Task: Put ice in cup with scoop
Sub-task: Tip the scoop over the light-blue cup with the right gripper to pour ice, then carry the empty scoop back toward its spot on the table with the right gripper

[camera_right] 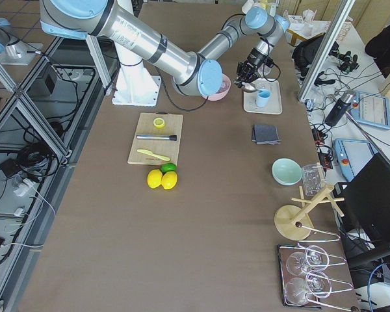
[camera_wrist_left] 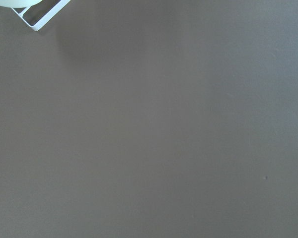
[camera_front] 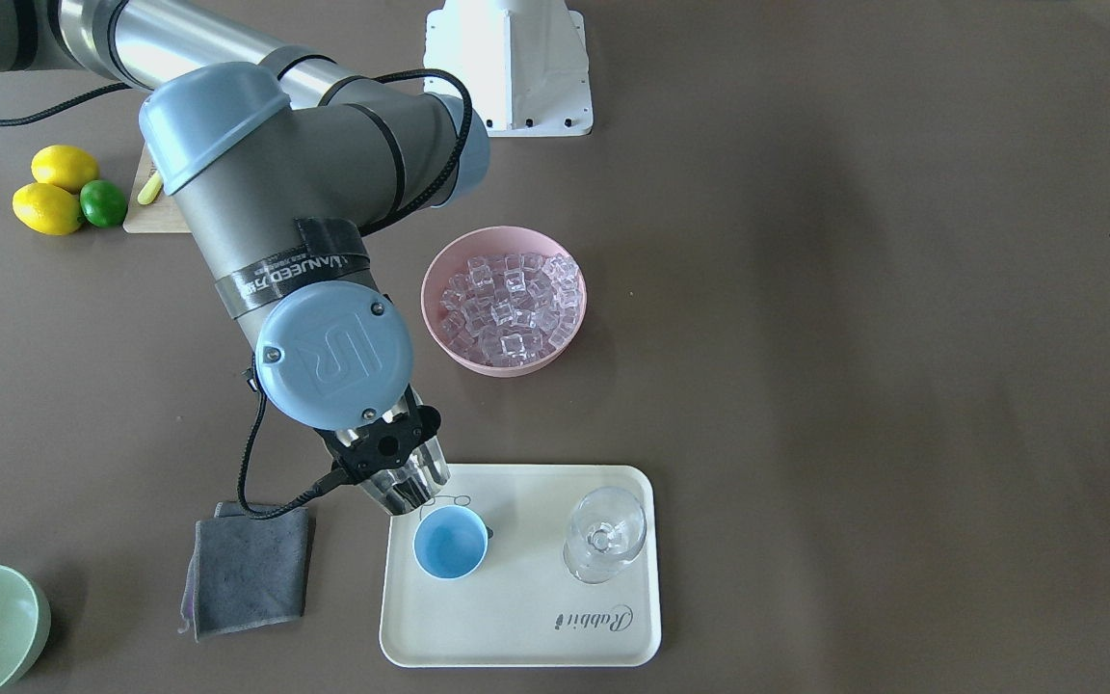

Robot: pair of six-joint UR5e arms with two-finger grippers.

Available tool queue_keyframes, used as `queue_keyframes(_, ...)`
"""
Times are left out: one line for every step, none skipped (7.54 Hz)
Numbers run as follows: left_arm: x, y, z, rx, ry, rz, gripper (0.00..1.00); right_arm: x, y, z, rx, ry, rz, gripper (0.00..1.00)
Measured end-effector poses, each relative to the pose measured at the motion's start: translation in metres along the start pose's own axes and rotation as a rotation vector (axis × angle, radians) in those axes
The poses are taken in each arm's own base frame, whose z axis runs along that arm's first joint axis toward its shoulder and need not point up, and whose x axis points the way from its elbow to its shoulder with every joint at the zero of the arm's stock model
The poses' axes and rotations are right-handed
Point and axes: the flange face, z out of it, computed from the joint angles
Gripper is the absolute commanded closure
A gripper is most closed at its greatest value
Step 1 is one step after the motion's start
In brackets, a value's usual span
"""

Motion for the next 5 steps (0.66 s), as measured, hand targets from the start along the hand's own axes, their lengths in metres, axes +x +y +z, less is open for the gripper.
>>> queue_keyframes(-0.003, 0.001, -0.001, -0.001, 0.000, -0.009, 0.02, 0.000, 0.000, -0.001, -0.006, 0.002, -0.001, 1.00)
queue_keyframes(-0.004, 0.001, -0.001, -0.003, -0.001, -0.014, 0.02, 0.001, 0.002, -0.002, -0.003, 0.003, -0.003, 1.00)
queue_keyframes(-0.005, 0.002, 0.000, -0.005, -0.002, -0.016, 0.02, 0.009, 0.008, -0.006, 0.014, 0.004, 0.001, 1.00)
queue_keyframes(-0.007, 0.002, 0.001, -0.007, -0.002, -0.019, 0.02, 0.023, 0.020, -0.008, 0.042, 0.005, 0.006, 1.00)
queue_keyframes(-0.008, 0.002, 0.002, -0.008, -0.002, -0.021, 0.02, 0.043, 0.039, -0.008, 0.079, 0.008, 0.019, 1.00)
